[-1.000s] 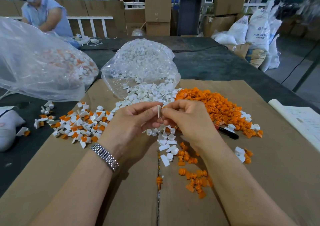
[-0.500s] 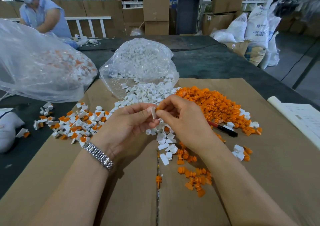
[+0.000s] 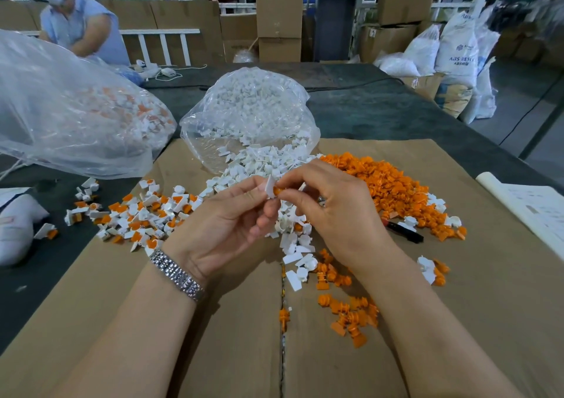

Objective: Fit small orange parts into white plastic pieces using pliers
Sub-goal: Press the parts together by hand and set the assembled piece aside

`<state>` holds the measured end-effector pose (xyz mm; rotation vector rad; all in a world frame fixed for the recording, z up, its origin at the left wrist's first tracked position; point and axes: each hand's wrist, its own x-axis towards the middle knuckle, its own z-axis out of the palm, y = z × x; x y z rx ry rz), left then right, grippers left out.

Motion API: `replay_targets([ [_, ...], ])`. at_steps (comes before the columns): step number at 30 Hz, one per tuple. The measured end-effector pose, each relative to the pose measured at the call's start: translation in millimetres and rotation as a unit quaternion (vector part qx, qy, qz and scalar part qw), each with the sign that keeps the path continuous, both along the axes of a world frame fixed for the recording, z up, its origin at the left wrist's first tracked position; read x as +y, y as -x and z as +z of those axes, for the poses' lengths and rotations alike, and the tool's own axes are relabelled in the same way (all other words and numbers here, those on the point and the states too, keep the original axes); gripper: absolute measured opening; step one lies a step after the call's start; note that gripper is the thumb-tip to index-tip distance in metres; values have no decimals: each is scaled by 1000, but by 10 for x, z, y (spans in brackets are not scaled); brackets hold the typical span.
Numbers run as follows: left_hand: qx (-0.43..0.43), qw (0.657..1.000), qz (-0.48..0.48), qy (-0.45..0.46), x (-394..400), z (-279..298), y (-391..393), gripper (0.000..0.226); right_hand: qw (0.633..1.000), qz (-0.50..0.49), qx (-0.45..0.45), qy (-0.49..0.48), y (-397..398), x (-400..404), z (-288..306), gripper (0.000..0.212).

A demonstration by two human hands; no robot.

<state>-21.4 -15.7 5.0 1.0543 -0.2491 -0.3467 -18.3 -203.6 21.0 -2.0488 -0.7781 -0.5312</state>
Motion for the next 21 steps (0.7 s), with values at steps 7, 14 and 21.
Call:
replay_targets([
  [7, -50, 998, 39, 25, -91, -41, 13, 5, 997, -66, -37, -10, 39, 127, -36, 12],
  [14, -136, 979, 129, -80, -163, -62, 25, 10, 978, -78, 169, -97, 53, 132, -25, 14],
  [21, -56, 996, 62, 10, -130, -10, -3, 21, 906, 84, 318, -266, 41, 10, 56, 24],
])
